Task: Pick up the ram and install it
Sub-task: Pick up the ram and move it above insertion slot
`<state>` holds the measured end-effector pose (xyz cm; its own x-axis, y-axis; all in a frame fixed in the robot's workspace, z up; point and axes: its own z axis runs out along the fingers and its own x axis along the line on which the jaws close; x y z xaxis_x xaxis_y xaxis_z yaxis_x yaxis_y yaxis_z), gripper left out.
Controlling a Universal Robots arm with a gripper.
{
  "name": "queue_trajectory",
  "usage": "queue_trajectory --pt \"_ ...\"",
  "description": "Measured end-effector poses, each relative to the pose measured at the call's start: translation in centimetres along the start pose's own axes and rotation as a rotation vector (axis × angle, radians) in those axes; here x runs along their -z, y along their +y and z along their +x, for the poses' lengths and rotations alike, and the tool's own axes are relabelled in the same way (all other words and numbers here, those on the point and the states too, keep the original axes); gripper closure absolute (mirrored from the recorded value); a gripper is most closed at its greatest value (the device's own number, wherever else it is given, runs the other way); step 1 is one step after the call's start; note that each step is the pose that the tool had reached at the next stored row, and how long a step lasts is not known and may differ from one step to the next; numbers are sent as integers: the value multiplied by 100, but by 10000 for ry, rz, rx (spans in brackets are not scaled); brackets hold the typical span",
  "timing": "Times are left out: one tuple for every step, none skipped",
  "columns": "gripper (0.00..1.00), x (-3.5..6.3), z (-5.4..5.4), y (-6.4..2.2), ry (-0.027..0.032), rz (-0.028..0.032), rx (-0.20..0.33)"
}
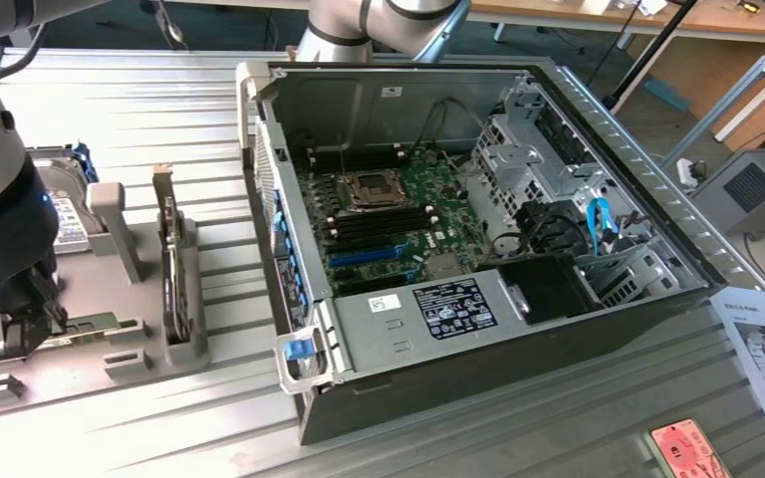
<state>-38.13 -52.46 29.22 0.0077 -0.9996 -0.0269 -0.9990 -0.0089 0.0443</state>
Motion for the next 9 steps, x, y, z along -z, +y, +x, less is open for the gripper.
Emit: queue_trajectory --pt "88 12 -1 0 0 0 0" --pt "88 25 -2 1 -1 1 0" --pt "88 40 -4 2 -1 1 0" --pt "88 51 -4 2 0 1 0" --pt "88 65 -5 3 0 0 0" --pt "88 77 -6 3 -1 0 0" --pt "88 91 -7 4 0 1 0" --pt "88 105 -8 5 0 0 0" --pt "88 123 -10 5 0 0 0"
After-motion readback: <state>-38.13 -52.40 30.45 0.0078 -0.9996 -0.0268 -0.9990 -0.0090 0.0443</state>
